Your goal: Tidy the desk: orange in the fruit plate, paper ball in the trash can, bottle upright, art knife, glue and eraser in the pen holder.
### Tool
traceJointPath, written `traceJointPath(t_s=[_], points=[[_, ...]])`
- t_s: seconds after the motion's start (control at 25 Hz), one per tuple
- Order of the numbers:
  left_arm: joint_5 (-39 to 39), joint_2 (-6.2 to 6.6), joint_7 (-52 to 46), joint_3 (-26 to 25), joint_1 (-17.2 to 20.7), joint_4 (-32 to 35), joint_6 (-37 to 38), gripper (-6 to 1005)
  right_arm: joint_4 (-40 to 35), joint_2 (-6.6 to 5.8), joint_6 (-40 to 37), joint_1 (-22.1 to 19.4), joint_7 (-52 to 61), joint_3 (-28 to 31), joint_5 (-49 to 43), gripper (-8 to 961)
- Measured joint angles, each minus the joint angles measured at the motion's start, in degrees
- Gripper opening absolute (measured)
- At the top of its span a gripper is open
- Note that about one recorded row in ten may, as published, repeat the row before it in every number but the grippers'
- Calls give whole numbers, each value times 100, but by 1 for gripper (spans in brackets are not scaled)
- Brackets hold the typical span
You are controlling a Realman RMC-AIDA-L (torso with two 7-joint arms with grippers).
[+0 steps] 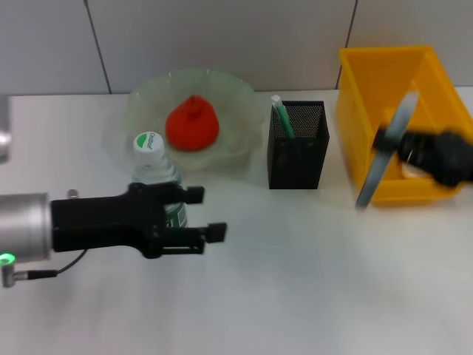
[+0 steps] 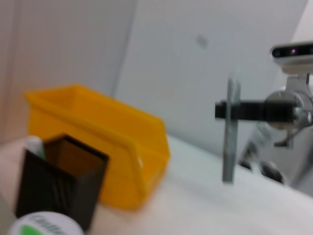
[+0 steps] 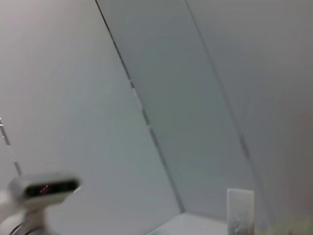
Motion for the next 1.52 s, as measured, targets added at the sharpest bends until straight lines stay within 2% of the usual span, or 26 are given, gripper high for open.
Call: traceJointPath(t_s=[0.04,0.08,0.12,0.36,0.52,0.8,0.92,1.08,1.52], points=[[-483,-5,1075,-176,463,-192,-75,827,-168,-40,28,62,91,-2,97,148],[-833,-1,1515,-296,686,-414,-104,827,-358,-94,88,155,198,-4,167,148],[-942,3,1694,-355,754,-529,-108,826,-516,-144,147,256,267,-15,208,147],[-1130,2,2551,-822,834,-1351,-31,826,-743,-325,1158,868,52,-188,185,144],[-1149,3,2896,-925,824,-1690,-48,827,-601,-339,1996,1122,-58,-774,176,144],[-1150,-3,3088,-974,791,-1854,-120,826,-136,-178,3402,1536,-29,-1996,175,143],[-1150,1,3095,-975,791,-1857,-148,827,16,-83,3793,1658,-13,-2310,175,147],[-1150,4,3094,-975,785,-1861,-176,826,12,57,4120,1689,-60,-2544,175,153],[-1146,13,3083,-975,732,-1862,-271,827,-1,82,4196,1661,48,-2587,173,170]])
